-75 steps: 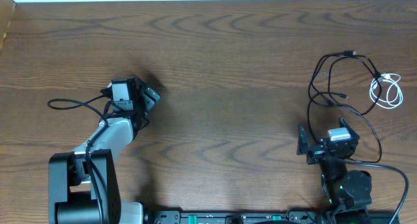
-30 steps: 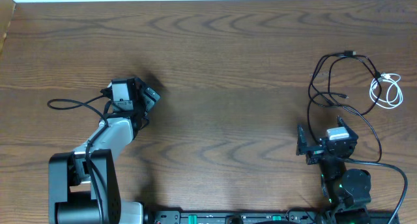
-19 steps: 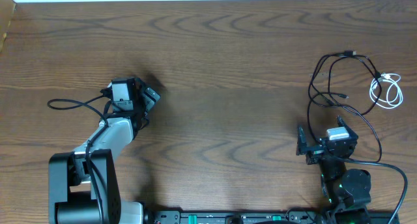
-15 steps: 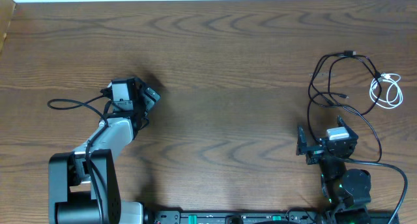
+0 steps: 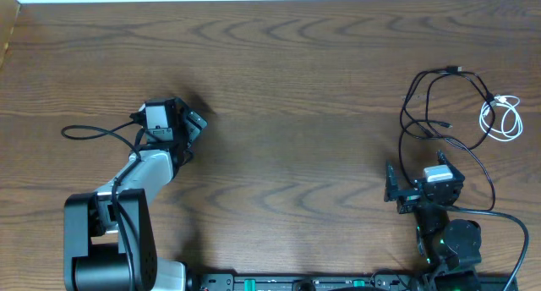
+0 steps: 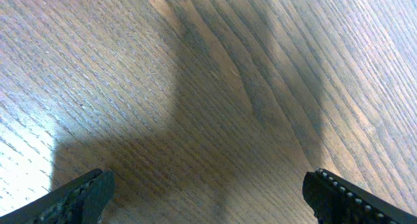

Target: Untangle cables

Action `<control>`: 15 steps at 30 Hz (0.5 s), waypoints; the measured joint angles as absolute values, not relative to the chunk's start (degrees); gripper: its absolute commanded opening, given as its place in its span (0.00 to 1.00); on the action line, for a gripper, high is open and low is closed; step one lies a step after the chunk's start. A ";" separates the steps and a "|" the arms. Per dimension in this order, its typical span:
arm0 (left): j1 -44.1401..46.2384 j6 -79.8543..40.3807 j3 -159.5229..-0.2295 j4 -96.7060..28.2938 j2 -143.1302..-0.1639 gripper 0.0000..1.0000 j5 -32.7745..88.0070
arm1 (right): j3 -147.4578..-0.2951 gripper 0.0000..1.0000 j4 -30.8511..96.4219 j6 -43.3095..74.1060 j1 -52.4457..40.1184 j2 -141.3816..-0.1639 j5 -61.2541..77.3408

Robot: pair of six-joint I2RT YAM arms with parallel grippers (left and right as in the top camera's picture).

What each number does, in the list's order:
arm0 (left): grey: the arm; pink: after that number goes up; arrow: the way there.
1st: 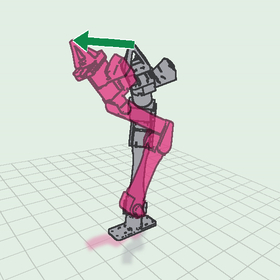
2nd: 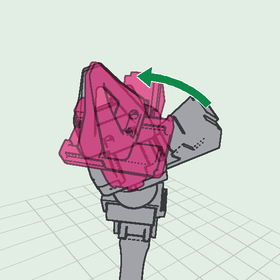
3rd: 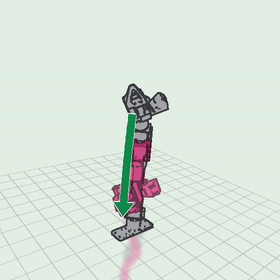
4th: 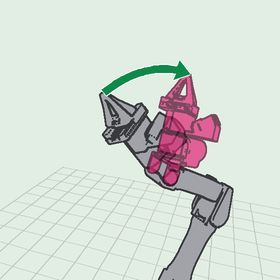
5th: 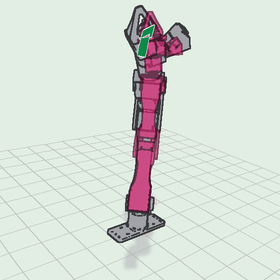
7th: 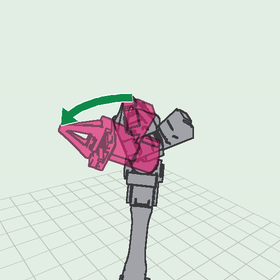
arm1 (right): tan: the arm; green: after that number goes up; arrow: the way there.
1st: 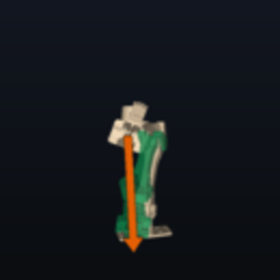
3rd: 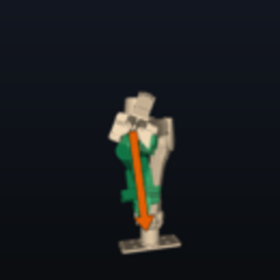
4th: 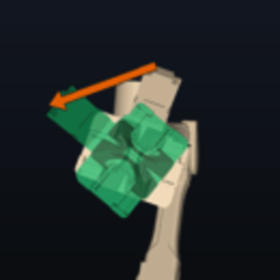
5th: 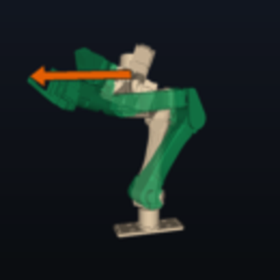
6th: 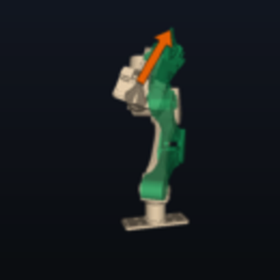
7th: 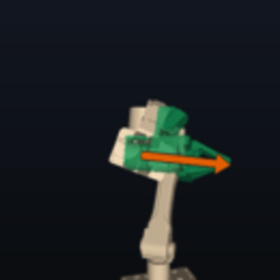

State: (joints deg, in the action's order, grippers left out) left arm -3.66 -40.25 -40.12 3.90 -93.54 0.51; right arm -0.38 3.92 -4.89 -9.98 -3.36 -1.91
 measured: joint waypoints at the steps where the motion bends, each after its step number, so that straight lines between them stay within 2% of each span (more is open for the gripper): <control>1: -3.66 -40.25 -40.12 3.90 -93.54 0.98 0.51 | -0.38 0.99 3.92 -4.89 -9.98 -3.38 -1.91; 9: -3.66 -40.25 -40.12 3.25 -93.14 0.98 0.54 | -0.38 0.99 3.92 -4.89 -9.98 -3.36 -1.91; 15: -3.64 -39.83 -39.66 -6.07 -86.61 0.98 -0.78 | -0.38 0.99 3.95 -4.89 -9.98 -3.38 -1.91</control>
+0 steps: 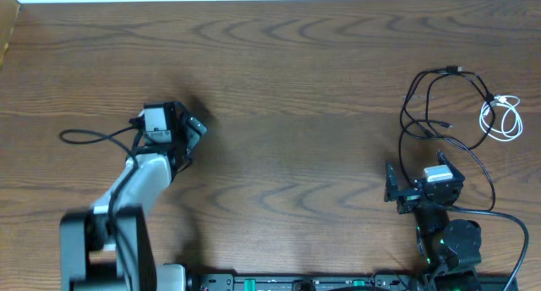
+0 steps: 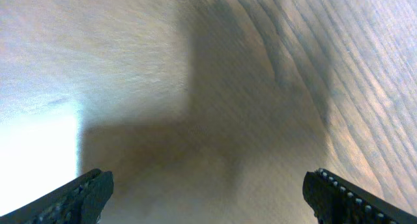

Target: Untangle cables

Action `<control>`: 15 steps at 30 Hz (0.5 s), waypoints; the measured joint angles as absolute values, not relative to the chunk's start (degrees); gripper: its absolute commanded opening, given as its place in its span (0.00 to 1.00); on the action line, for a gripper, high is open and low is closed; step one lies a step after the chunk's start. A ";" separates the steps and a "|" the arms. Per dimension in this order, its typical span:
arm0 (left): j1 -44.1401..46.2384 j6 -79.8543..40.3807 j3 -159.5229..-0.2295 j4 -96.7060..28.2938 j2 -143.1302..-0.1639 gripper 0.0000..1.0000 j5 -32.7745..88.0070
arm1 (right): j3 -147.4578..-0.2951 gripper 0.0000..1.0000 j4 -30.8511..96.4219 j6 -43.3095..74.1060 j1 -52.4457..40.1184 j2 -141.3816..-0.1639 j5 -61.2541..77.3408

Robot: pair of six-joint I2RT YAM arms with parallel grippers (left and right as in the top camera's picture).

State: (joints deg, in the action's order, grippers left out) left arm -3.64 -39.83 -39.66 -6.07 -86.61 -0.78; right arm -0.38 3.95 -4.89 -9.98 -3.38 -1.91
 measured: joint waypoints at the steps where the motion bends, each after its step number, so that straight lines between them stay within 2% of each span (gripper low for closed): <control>1: -3.64 -39.59 -39.64 -7.35 -84.55 0.98 -2.11 | -0.38 0.99 3.95 -4.89 -9.98 -3.38 -1.91; 8: -3.66 -28.93 -36.56 -6.98 -69.60 0.98 -10.09 | -0.38 0.99 3.95 -4.91 -9.98 -3.38 -1.91; 15: -3.66 -21.87 -19.44 9.96 -60.82 0.98 -11.42 | -0.38 0.99 3.97 -4.95 -9.98 -3.38 -1.89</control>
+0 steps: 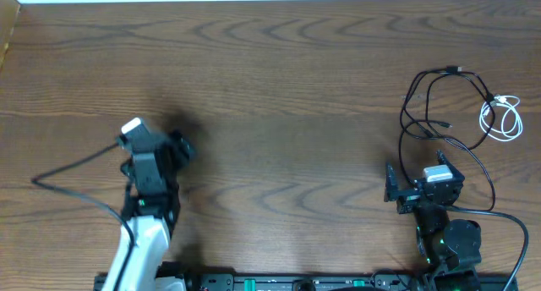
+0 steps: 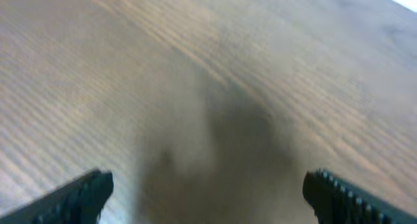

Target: Untangle cables

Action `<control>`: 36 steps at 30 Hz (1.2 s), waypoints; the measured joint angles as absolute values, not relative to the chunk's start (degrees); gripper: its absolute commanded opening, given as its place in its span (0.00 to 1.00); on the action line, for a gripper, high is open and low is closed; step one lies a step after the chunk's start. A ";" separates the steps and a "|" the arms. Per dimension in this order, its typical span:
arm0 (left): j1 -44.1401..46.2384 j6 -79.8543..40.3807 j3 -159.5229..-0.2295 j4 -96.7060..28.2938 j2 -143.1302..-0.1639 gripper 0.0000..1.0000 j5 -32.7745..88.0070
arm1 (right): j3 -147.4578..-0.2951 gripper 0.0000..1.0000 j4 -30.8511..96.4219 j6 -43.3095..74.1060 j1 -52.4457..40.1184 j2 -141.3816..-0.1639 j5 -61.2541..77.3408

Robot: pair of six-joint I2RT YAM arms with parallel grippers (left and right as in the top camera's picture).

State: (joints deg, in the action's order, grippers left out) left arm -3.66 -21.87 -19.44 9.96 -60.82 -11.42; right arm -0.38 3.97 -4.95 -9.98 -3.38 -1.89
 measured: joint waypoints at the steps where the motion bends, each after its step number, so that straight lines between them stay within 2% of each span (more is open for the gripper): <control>1: -3.66 -21.56 -16.75 13.45 -59.42 0.98 -11.07 | -0.38 0.99 3.97 -4.99 -9.98 -3.40 -1.89; 5: -2.98 -21.71 -6.48 26.76 -53.80 0.98 -10.35 | -0.38 0.99 3.99 -5.04 -9.98 -3.38 -1.89; 8: -1.63 -21.80 -1.10 29.71 -50.11 0.98 -10.52 | -0.38 0.99 3.97 -5.06 -9.98 -3.38 -1.87; 13: -0.12 -20.84 -0.36 25.02 -45.58 0.98 -10.74 | -0.38 0.99 3.99 -5.06 -9.98 -3.42 -1.85; 21: 0.89 -20.10 -0.34 1.65 -28.93 0.98 -12.01 | -0.38 0.99 3.99 -5.06 -9.98 -3.49 -1.78; 29: 0.89 -13.72 -1.21 -0.64 -3.22 0.98 -11.94 | -0.38 0.99 3.99 -5.06 -9.98 -3.55 -1.69; 36: 0.95 -11.66 -1.30 -0.91 -0.62 0.98 -11.73 | -0.38 0.99 3.99 -5.06 -9.98 -3.60 -1.69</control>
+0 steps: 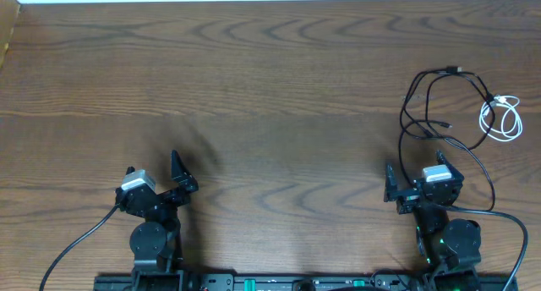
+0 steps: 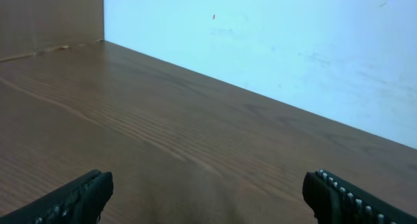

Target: Untangle cables

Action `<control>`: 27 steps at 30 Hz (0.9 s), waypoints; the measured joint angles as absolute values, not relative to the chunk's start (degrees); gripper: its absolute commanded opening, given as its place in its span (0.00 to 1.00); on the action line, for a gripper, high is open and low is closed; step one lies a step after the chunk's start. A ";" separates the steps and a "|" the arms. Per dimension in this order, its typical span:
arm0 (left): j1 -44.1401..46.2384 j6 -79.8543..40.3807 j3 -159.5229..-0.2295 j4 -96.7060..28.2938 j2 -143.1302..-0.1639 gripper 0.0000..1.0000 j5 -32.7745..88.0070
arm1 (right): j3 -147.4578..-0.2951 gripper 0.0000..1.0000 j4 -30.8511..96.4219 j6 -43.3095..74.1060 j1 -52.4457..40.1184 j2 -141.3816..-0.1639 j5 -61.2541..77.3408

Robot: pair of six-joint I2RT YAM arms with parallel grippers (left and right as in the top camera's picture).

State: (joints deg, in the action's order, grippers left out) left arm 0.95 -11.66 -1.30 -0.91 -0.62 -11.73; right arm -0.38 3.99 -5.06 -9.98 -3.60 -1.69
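A black cable lies in loose loops at the right side of the table, a plug end at its top. Beside it on the right sits a small coiled white cable, touching the black one near its top. My left gripper is folded back at the table's near left edge. It is open wide, its fingers far apart with nothing between them, far from both cables. My right gripper rests at the near right, just below the black loops. Its jaws are not clear from above.
The brown wooden table runs back to a white wall. A cardboard-brown panel stands at the far left corner. Each arm's base and its own black lead sit along the near edge.
My left arm has drawn back from mid-left of the table to the near edge. Its wrist view now looks level across the table to the wall. The cables and right arm are unchanged.
My left gripper stood open over bare wood at the table's left, looking straight down. It stayed there a moment later, then was partway back toward the near edge, and now sits folded at its base. The cables and right arm never moved.
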 measured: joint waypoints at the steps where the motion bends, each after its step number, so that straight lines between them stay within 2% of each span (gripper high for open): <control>1: 1.08 -11.55 -1.30 -0.91 -0.62 0.98 -11.70 | -0.38 0.99 3.99 -5.06 -9.98 -3.60 -1.69; 9: 3.99 -11.51 -1.30 -0.89 -0.62 0.98 -11.44 | -0.38 0.99 3.99 -5.06 -9.98 -3.60 -1.69; 27: 4.03 -11.51 -1.32 -0.89 -0.62 0.98 -11.31 | -0.38 0.99 3.99 -5.06 -9.98 -3.60 -1.72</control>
